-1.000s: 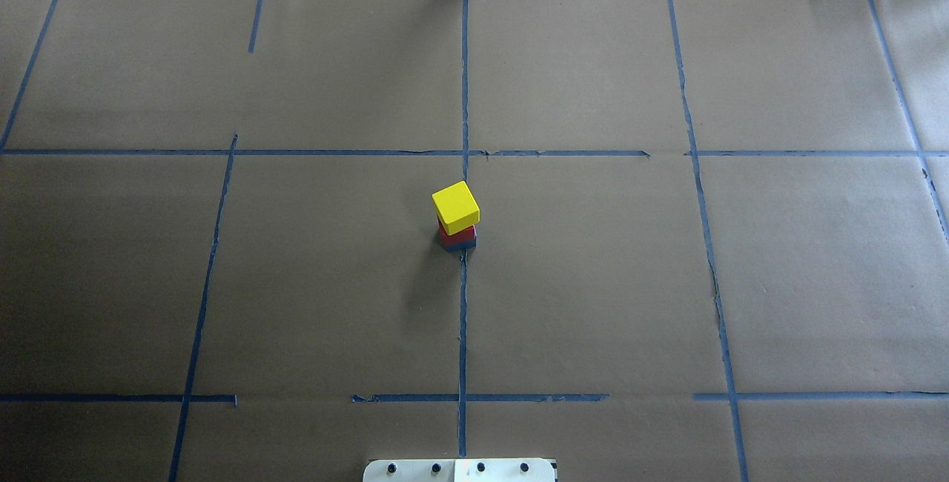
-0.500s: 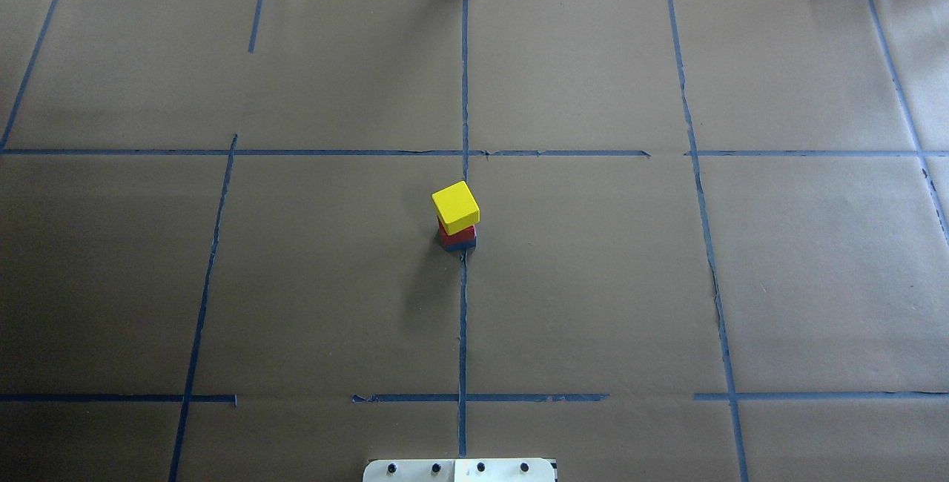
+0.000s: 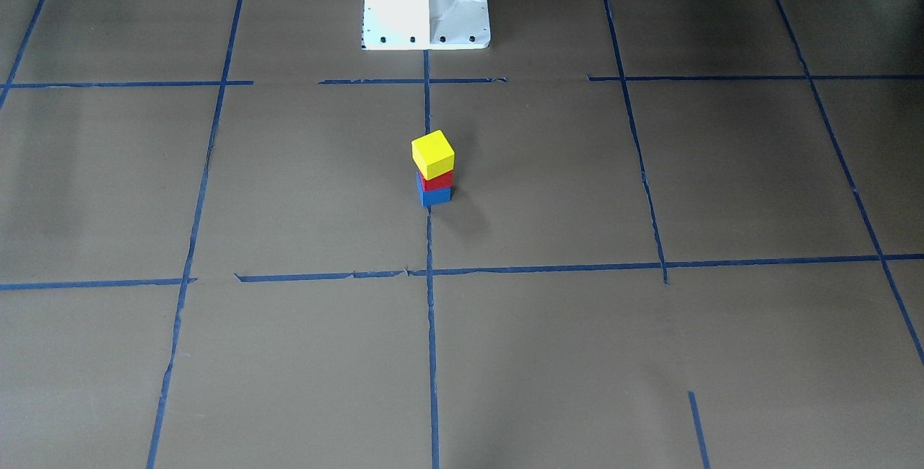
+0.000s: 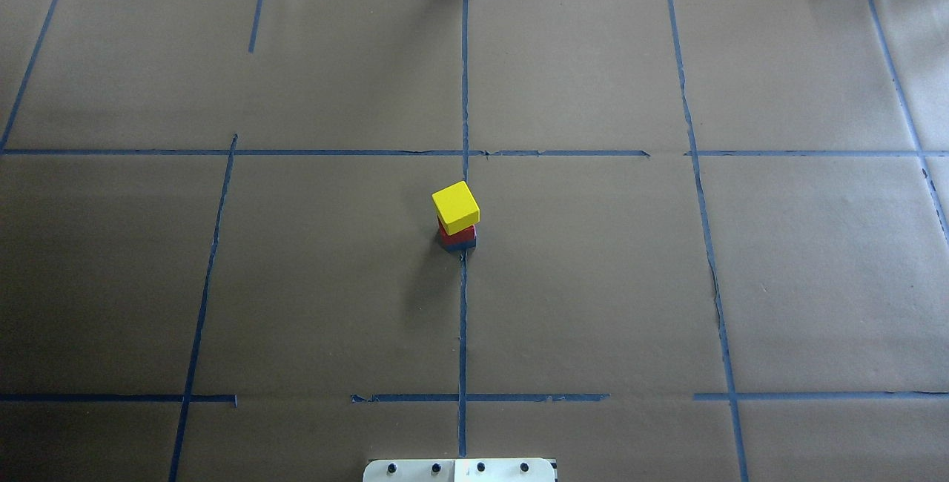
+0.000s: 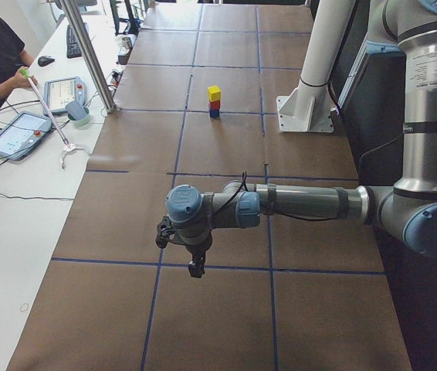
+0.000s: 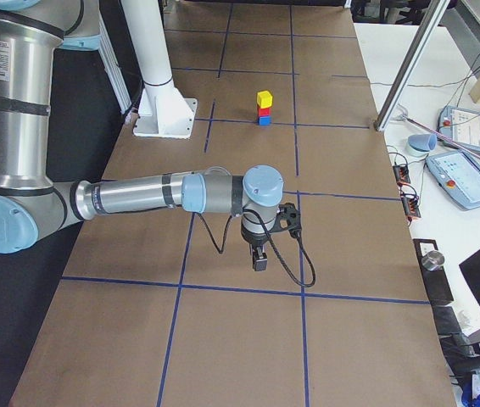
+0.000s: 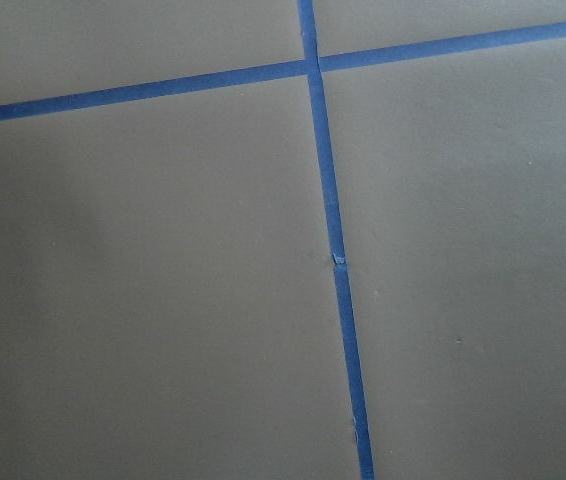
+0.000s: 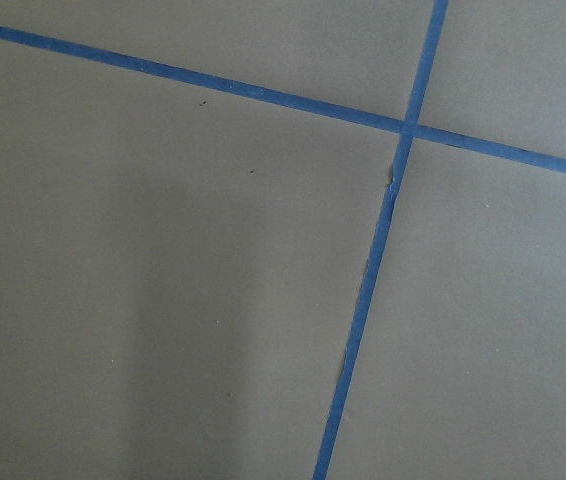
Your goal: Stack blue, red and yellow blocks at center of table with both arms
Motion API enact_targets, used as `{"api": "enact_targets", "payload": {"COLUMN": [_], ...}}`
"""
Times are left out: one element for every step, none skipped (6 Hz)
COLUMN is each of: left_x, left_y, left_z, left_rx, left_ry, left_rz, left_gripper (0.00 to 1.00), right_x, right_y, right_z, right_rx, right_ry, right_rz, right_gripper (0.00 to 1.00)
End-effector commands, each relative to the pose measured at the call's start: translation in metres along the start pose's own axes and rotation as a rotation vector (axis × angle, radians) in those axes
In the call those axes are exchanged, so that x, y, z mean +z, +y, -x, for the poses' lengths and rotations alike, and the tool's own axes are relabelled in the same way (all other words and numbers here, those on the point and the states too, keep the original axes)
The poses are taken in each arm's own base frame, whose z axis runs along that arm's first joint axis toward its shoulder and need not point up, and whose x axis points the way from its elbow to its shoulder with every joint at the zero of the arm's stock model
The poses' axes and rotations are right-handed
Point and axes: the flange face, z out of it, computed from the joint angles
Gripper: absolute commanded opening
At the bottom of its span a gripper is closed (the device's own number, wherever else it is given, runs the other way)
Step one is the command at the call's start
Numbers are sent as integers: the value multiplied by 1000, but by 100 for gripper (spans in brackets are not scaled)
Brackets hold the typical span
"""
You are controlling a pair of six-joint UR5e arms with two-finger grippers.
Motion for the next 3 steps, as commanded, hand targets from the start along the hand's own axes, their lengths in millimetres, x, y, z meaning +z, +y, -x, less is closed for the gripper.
{"api": "enact_targets", "payload": {"left_x": [-1, -2, -10], "left_y": [-1, -2, -9], "left_z": [-2, -3, -9], "left_rx": [5, 7, 22], "left_ry": [0, 5, 0], "left_rz": [-3, -6, -21], "left_gripper": [100, 100, 100], "right_x": [3, 4, 8], "right_y": [3, 3, 3], "right_z": [-1, -1, -7], "right_rx": [10, 8, 18], "right_ry": [-15, -13, -14], "right_rz": [6, 6, 14], "right_gripper": [100, 100, 100]}}
